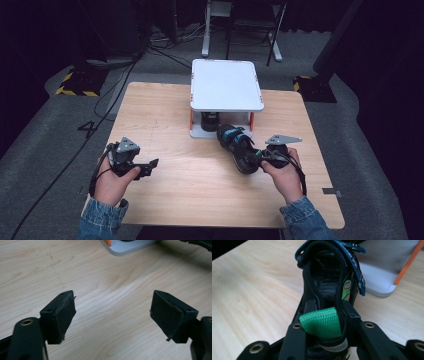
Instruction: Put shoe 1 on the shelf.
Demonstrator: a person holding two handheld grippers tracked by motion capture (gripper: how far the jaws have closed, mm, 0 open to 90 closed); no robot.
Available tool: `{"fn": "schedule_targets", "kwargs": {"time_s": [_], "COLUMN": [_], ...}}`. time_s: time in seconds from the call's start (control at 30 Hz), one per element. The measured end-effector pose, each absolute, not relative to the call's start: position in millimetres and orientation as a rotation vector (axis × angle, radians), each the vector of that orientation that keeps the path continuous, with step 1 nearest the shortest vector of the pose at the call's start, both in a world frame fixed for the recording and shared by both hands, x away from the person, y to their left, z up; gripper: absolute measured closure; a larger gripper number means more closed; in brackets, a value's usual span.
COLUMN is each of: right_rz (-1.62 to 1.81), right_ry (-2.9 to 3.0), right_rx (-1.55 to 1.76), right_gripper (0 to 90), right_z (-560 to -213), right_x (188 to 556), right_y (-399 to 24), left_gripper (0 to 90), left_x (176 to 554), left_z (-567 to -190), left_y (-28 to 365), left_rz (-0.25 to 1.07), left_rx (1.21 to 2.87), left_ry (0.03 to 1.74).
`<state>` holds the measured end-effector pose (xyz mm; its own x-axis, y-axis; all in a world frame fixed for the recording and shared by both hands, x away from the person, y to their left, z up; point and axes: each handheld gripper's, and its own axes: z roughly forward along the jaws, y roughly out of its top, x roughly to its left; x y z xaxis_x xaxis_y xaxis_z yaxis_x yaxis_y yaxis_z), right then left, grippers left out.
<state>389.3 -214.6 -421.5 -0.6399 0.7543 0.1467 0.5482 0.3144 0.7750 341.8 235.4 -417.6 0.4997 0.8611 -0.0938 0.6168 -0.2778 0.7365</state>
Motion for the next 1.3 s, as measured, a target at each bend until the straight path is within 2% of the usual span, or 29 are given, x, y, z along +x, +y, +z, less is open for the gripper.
{"fn": "schedule_targets", "kwargs": {"time_s": [0.23,0.43,0.77,0.93,0.97,1.0,1.03,1.17,1.23,1.27,1.3], "right_rz": [1.170,1.087,1.085,1.125,1.125,1.125,1.143,1.157,1.150,1.144,1.112], "right_ry": [2.244,2.145,2.047,2.060,2.060,2.066,2.069,2.017,2.012,2.016,2.041], "right_rx": [1.258,1.373,1.424,1.396,1.396,1.390,1.346,1.277,1.261,1.256,1.250], "right_gripper": [70.1,69.6,67.3,49.3,49.3,45.6,38.2,29.3,31.3,36.6,46.4], "right_z": [-419,-432,-457,-456,-456,-456,-453,-443,-441,-441,-443], "right_x": [417,452,482,483,483,482,475,455,445,439,433], "right_y": [-205,-193,-172,-172,-172,-172,-174,-182,-188,-191,-193], "left_gripper": [22.3,22.3,22.3,22.3,22.3,22.3,22.3,22.2,22.3,22.2,22.2], "left_x": [344,348,349,350,350,351,351,352,353,353,354], "left_z": [-418,-420,-424,-425,-425,-425,-424,-423,-424,-424,-424], "left_y": [235,236,237,237,237,236,234,231,231,230,229], "left_rz": [0.421,0.406,0.387,0.391,0.391,0.389,0.383,0.382,0.388,0.386,0.379], "left_rx": [1.995,2.006,2.008,2.007,2.007,2.013,2.013,2.022,2.025,2.027,2.028], "left_ry": [1.213,1.205,1.210,1.216,1.216,1.214,1.208,1.198,1.197,1.200,1.202]}}
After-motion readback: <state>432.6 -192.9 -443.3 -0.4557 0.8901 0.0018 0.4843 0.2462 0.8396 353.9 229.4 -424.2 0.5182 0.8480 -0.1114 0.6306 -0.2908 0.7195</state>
